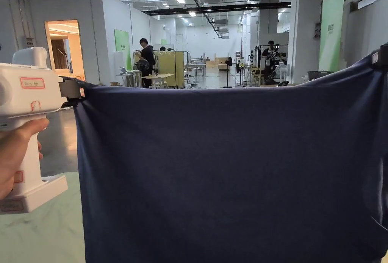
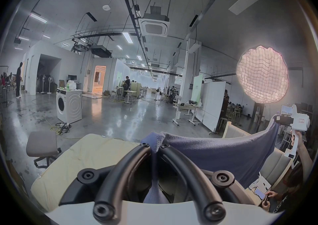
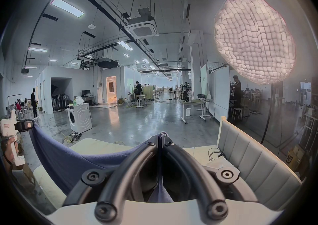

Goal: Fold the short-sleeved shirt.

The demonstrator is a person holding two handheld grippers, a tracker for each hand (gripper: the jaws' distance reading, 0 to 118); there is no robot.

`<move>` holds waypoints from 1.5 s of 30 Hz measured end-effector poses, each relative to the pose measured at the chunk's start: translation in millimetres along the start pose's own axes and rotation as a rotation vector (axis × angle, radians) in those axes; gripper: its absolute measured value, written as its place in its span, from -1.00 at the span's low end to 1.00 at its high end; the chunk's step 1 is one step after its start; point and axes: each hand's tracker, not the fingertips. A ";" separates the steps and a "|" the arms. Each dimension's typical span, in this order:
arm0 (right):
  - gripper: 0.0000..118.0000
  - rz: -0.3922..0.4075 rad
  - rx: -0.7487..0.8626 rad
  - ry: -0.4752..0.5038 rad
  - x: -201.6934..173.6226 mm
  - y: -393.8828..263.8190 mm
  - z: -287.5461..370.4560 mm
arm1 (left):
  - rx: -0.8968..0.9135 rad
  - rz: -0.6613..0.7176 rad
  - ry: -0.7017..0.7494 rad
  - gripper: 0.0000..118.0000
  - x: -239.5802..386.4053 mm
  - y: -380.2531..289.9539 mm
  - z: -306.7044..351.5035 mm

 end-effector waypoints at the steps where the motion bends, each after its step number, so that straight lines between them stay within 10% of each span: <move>1: -0.96 0.000 -0.001 -0.002 -0.3 1.5 -5.8 | -0.019 0.000 0.013 -0.90 1.8 2.0 -7.7; 24: -0.97 0.107 0.023 -0.090 -30.8 30.3 -169.2 | -0.017 -0.056 0.122 -0.90 0.7 6.7 -158.0; 32: -0.96 0.011 -0.002 -0.108 -31.9 28.6 -209.6 | -0.031 -0.026 0.107 -0.90 1.2 2.2 -189.7; 45: -0.96 -0.040 -0.217 0.017 -19.3 -155.6 -186.5 | -0.282 0.062 0.076 -0.90 -44.0 -178.6 -198.0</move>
